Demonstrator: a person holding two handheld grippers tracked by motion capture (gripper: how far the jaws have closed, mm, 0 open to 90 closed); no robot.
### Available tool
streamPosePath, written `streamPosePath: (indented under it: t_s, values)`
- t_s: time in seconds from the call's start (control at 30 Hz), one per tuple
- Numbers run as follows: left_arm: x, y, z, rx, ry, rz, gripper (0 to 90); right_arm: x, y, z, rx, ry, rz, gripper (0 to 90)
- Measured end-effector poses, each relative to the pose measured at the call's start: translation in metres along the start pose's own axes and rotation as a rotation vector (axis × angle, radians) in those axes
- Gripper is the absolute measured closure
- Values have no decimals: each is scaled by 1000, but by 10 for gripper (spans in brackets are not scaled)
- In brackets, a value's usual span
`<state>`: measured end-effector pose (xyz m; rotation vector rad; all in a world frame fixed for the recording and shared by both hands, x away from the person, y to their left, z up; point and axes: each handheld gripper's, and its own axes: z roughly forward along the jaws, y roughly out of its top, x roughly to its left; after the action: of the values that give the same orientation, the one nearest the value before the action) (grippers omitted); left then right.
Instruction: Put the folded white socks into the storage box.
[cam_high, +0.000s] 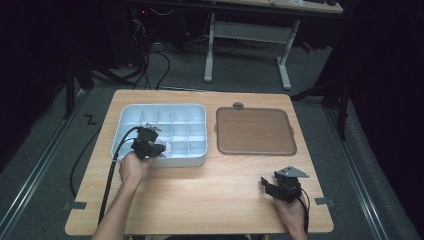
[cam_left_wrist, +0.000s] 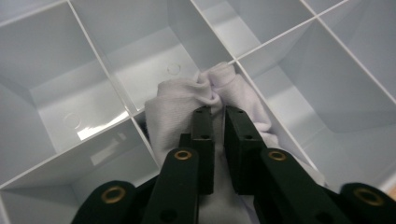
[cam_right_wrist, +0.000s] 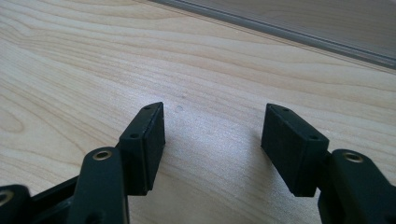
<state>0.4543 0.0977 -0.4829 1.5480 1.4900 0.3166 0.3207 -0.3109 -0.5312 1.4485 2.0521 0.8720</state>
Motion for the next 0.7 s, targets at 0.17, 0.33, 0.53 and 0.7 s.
streamPosePath:
  t_s: [0.17, 0.33, 0.53, 0.7]
  values:
    - [1, 5, -16, -57, -26, -20, 760, 0, 0, 0, 0, 0, 0, 403]
    - [7, 8, -30, -100, -44, -48, 715, 0, 0, 0, 0, 0, 0, 403]
    - [10, 11, -46, -144, -62, -68, 672, 0, 0, 0, 0, 0, 0, 403]
    - [14, 11, -57, -174, -75, -83, 624, 0, 0, 0, 0, 0, 0, 403]
